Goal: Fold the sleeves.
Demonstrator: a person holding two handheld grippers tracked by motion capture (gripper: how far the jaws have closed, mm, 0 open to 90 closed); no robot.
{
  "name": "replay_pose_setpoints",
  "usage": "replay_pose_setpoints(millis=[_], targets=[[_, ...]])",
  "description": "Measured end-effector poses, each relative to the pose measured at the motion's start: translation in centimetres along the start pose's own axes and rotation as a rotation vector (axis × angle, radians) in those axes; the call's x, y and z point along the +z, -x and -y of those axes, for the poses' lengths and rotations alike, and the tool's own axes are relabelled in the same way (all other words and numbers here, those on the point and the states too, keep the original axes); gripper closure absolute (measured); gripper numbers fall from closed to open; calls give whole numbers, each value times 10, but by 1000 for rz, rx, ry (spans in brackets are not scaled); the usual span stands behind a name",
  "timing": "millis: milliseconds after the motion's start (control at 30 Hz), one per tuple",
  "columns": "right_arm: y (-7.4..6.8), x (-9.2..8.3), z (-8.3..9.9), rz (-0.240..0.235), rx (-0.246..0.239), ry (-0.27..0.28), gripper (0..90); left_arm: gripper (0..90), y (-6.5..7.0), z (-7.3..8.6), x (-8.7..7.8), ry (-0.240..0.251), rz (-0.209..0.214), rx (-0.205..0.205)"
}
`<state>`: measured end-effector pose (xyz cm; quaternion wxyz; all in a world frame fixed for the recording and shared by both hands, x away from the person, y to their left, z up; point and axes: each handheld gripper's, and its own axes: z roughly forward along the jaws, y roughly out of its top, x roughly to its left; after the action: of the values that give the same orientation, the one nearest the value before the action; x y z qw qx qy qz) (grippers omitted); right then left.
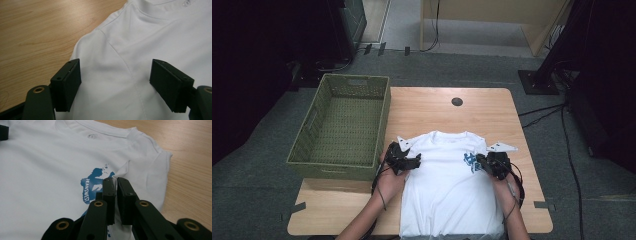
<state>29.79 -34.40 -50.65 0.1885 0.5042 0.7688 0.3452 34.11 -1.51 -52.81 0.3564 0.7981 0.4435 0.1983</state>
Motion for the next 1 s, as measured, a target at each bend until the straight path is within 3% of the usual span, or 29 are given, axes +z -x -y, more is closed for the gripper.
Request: replay_pose_setpoints(millis=[467, 1000], targets=[[-13, 9, -7, -15, -28, 4, 861, 255, 0, 0, 0, 0, 0, 0], [-10, 9, -8, -51, -5, 30, 842, 255, 0, 0, 0, 0, 0, 0]])
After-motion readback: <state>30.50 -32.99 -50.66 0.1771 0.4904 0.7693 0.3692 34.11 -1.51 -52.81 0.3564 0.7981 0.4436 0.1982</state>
